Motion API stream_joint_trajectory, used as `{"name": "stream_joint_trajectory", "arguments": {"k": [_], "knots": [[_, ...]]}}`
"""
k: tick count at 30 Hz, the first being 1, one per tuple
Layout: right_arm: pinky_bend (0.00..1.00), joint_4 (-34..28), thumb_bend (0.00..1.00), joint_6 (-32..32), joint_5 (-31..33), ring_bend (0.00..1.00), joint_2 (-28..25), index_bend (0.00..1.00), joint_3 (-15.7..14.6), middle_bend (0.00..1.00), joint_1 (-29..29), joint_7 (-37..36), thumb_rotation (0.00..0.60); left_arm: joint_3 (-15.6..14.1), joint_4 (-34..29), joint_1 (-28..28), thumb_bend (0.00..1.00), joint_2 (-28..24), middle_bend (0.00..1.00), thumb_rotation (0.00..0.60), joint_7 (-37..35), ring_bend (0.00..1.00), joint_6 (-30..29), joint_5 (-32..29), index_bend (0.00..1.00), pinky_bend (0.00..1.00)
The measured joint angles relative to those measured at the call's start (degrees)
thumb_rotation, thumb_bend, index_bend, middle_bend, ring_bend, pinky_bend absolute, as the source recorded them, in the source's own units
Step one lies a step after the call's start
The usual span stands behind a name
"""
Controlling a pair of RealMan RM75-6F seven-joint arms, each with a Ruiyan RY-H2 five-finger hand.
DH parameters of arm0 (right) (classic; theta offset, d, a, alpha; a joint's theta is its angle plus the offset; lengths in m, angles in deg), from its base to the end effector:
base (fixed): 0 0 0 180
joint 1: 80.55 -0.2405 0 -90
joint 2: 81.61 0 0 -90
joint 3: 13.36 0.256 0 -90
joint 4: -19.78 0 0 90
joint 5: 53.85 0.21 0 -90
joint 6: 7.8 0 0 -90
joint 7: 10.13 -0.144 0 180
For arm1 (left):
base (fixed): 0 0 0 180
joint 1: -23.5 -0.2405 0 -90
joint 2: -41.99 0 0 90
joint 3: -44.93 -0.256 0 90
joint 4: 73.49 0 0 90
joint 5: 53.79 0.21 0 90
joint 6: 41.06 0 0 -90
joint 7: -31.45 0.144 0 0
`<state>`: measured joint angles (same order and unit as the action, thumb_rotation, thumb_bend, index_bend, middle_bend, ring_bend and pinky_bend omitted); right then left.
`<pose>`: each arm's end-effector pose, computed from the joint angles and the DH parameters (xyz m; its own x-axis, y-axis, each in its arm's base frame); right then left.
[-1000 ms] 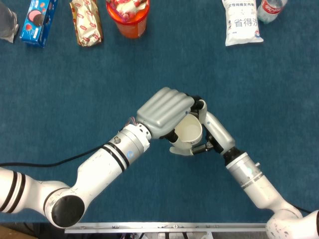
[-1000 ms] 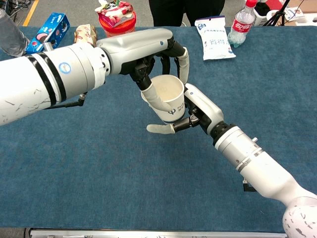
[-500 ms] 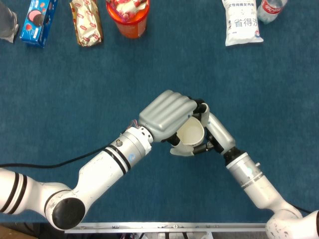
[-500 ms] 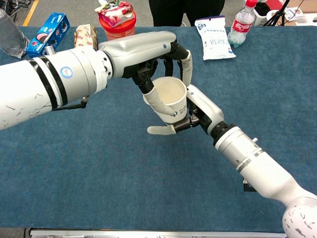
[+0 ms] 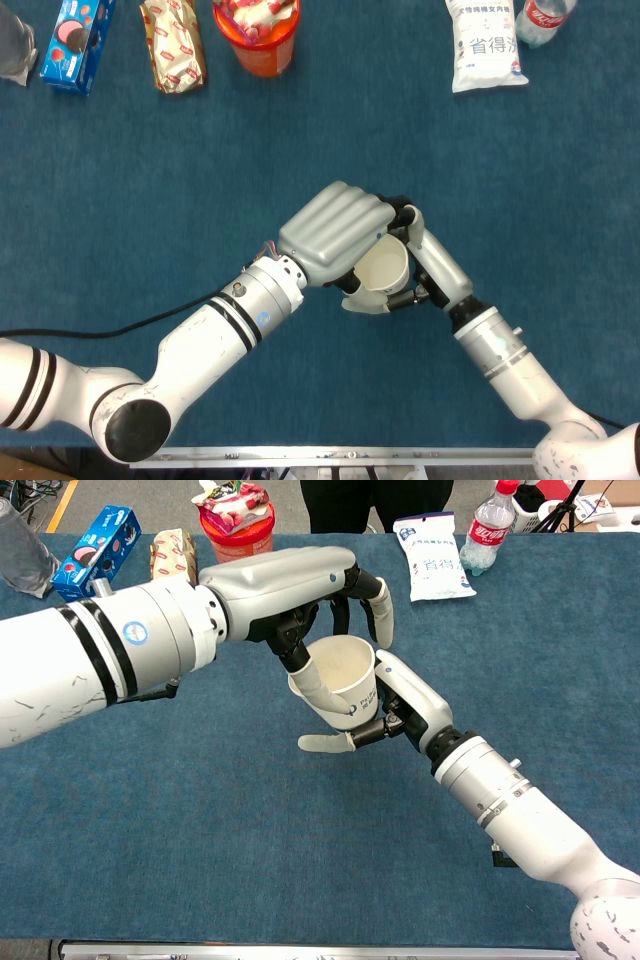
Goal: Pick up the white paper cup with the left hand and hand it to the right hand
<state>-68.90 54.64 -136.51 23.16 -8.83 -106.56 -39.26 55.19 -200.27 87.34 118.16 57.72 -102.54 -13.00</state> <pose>-0.1165 -0.2215 -0.0871 -0.5138 -0.5572 0.6523 -0.7683 -0.0395 -0.6389 0.0193 0.2585 0.0263 0.3063 0.5021 0.8087 0.8357 -0.5487 0.0241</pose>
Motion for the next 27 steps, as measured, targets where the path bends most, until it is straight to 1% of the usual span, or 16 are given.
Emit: {"name": "stream_joint_trajectory", "arguments": {"k": [2, 5, 9, 14, 21, 27], "knots": [[0.23, 0.0, 0.00, 0.0, 0.1, 0.08, 0.0, 0.67, 0.0, 0.16, 0.0, 0.0, 0.600, -0.1, 0.0, 0.0, 0.11, -0.1, 0.20, 0.600, 0.1, 0.40, 0.3, 0.1, 0.24, 0.72], [0.23, 0.1, 0.00, 0.0, 0.2, 0.08, 0.1, 0.67, 0.0, 0.16, 0.0, 0.1, 0.600, -0.2, -0.2, 0.1, 0.11, -0.6, 0.14, 0.600, -0.1, 0.35, 1.4, -0.1, 0.19, 0.69], [0.23, 0.1, 0.00, -0.1, 0.3, 0.08, 0.2, 0.67, 0.0, 0.16, 0.1, 0.3, 0.600, -0.3, -0.5, 0.3, 0.11, -1.6, 0.07, 0.600, -0.4, 0.25, 2.9, -0.7, 0.14, 0.62], [0.23, 0.2, 0.00, -0.2, 0.5, 0.08, 0.2, 0.67, 0.1, 0.16, 0.2, 0.3, 0.600, -0.3, -0.8, 0.8, 0.10, -2.8, 0.01, 0.600, -0.9, 0.15, 4.1, -1.7, 0.10, 0.54], [0.23, 0.3, 0.00, -0.1, 0.3, 0.08, 0.3, 0.67, 0.0, 0.16, 0.2, 0.1, 0.600, -0.3, -0.8, 0.8, 0.05, -3.2, 0.00, 0.600, -0.6, 0.06, 3.3, -1.8, 0.05, 0.45], [0.23, 0.5, 0.00, 0.5, -0.3, 0.08, 0.2, 0.67, -0.1, 0.16, 0.3, 0.2, 0.600, -0.6, -0.7, 0.6, 0.04, -3.4, 0.00, 0.600, 0.5, 0.03, 1.1, -2.3, 0.04, 0.41]]}}
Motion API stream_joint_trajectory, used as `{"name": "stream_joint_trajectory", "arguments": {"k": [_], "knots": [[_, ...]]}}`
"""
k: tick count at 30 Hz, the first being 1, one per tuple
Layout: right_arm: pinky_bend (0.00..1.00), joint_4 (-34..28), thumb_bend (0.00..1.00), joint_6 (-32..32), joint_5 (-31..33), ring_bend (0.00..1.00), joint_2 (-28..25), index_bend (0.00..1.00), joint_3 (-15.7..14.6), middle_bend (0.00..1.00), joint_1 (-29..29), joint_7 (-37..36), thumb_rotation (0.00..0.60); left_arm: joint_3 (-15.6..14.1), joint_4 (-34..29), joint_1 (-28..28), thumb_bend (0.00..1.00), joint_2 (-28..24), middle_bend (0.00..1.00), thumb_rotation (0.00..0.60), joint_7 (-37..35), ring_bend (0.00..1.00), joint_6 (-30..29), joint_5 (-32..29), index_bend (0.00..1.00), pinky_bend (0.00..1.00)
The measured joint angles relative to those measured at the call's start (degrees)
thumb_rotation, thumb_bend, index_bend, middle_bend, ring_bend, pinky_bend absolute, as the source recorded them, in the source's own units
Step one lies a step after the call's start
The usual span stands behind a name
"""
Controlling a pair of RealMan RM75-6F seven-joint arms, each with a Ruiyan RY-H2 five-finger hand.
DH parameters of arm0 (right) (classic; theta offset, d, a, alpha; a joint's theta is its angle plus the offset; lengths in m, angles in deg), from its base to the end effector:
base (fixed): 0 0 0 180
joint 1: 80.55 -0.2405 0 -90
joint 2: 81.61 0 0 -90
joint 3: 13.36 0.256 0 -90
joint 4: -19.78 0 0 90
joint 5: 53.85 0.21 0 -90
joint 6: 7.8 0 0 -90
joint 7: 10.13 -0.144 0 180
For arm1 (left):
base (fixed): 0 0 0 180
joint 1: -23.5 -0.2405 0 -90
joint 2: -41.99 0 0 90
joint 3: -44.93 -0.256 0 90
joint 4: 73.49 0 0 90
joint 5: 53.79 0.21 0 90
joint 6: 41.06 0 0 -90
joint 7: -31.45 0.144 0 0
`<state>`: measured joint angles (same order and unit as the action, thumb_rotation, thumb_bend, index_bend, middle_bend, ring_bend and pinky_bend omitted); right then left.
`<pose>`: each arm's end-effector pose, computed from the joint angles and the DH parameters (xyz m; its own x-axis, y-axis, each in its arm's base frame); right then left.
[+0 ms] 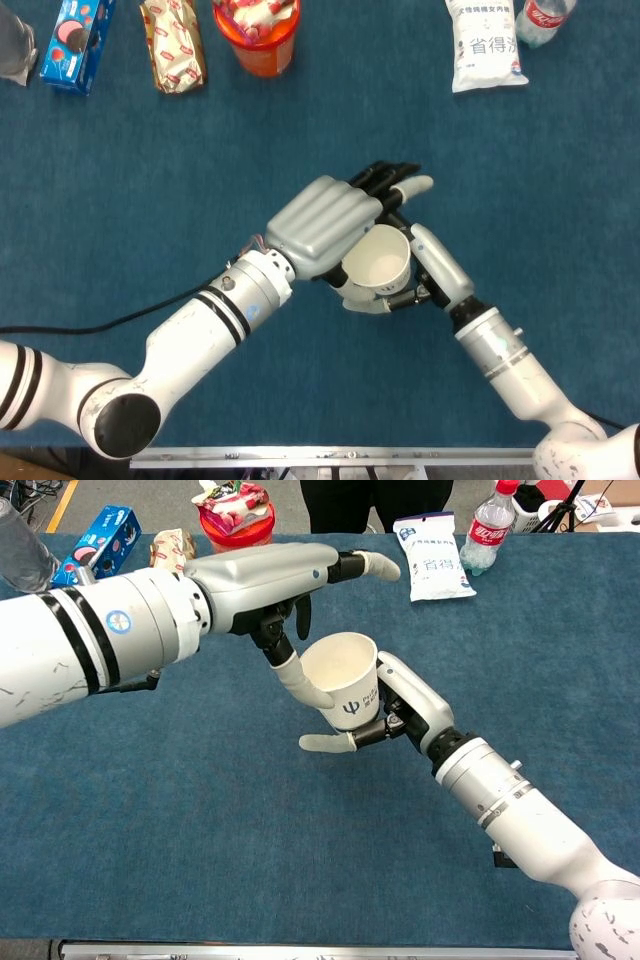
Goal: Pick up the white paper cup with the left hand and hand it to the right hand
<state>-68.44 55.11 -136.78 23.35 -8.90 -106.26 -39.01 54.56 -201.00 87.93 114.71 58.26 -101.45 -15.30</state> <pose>-0.1183 -0.2214 -0.0871 -0.5106 -0.5493 0.6615 -0.7720 -0.0458 -0.6339 0.0109 0.2648 0.0351 0.3416 0.4960 0.7983 0.8437 -0.5361 -0.0279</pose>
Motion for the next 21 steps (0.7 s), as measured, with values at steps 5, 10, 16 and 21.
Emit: {"name": "stream_joint_trajectory", "arguments": {"k": [5, 10, 16, 21], "knots": [[0.23, -0.1, 0.00, 0.9, -0.7, 0.08, -0.3, 0.67, 0.2, 0.16, 0.1, 0.2, 0.600, -0.8, -0.6, -0.3, 0.03, -1.4, 0.00, 0.600, 1.3, 0.02, -0.9, -0.9, 0.02, 0.41], [0.23, -0.1, 0.00, 1.3, -0.8, 0.08, -0.6, 0.67, 0.4, 0.16, 0.1, 0.9, 0.600, -1.3, -1.7, -1.2, 0.02, -3.3, 0.00, 0.600, 1.5, 0.02, -1.9, -1.3, 0.01, 0.41], [0.23, -0.1, 0.00, 1.6, -0.6, 0.08, -0.7, 0.67, 0.4, 0.16, 0.3, 1.3, 0.600, -2.3, -2.9, -2.9, 0.02, -5.9, 0.00, 0.600, 1.5, 0.02, -2.9, -1.1, 0.01, 0.41], [0.23, -0.6, 0.00, 1.4, -0.3, 0.08, -1.0, 0.67, 0.7, 0.16, 0.1, 1.4, 0.600, -2.7, -2.9, -3.5, 0.02, -7.1, 0.00, 0.600, 1.2, 0.02, -2.2, -0.9, 0.01, 0.41]]}}
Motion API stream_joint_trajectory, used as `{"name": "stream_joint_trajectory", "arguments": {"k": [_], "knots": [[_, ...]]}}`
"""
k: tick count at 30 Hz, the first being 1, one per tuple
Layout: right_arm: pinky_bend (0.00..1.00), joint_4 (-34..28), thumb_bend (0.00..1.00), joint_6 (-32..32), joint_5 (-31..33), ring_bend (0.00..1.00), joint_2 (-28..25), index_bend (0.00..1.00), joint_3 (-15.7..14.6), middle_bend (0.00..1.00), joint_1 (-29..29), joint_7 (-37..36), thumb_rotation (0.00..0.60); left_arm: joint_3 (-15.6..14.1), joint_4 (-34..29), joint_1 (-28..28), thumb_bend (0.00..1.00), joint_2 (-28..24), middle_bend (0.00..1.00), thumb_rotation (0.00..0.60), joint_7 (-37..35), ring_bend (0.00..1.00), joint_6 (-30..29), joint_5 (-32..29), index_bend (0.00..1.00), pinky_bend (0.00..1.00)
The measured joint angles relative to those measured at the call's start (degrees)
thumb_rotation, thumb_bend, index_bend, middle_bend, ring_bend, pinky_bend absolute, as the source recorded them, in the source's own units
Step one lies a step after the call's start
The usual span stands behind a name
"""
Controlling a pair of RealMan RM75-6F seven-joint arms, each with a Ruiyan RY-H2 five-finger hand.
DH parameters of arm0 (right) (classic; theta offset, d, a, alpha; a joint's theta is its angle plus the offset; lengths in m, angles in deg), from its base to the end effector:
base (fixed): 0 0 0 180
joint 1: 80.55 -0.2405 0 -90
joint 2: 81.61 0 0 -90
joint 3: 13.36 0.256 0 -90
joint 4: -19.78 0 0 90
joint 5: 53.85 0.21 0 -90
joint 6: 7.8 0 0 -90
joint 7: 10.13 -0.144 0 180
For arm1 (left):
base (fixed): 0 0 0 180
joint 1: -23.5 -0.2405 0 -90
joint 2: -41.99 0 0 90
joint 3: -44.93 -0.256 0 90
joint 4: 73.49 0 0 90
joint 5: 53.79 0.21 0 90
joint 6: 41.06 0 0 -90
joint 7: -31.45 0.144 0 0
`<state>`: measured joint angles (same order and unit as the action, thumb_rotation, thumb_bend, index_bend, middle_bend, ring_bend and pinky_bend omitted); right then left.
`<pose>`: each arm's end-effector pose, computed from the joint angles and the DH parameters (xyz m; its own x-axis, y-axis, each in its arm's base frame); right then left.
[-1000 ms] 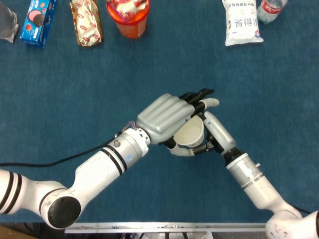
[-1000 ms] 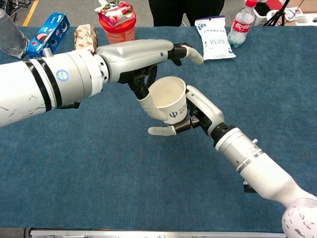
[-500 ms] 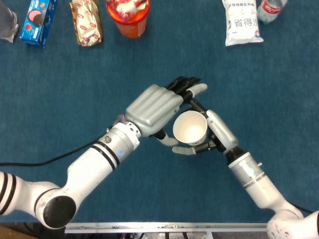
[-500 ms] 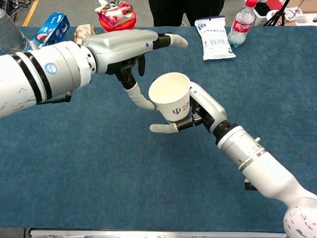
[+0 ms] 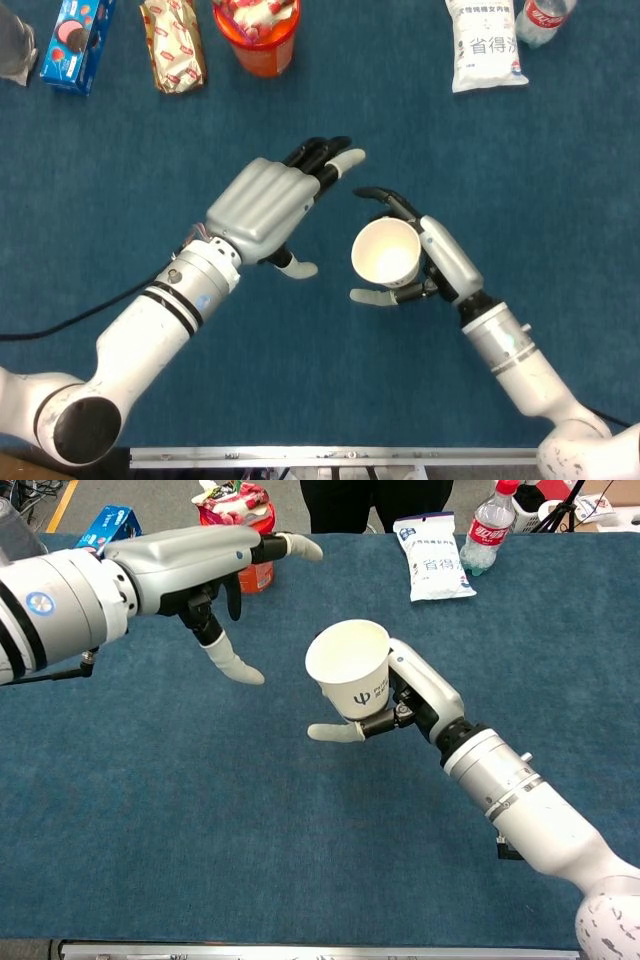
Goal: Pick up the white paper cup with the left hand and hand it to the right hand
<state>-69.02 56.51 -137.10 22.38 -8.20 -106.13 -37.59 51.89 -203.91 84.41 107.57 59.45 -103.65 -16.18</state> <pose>-0.1199 -0.2268 -0.0781 -0.4984 -0.5198 0.6938 -0.7806 -0.0790 -0.6200 -0.0244 0.2720 0.0633 0.3696 0.4584 0.8082 0.8785 -0.4558 -0.1432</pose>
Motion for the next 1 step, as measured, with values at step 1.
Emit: {"name": "stream_joint_trajectory", "arguments": {"k": [1], "knots": [[0.23, -0.1, 0.00, 0.0, 0.0, 0.08, -0.1, 0.67, 0.1, 0.16, 0.0, 0.0, 0.600, 0.0, 0.1, -0.1, 0.02, -0.1, 0.00, 0.600, -0.1, 0.02, 0.2, 0.0, 0.01, 0.41]]}}
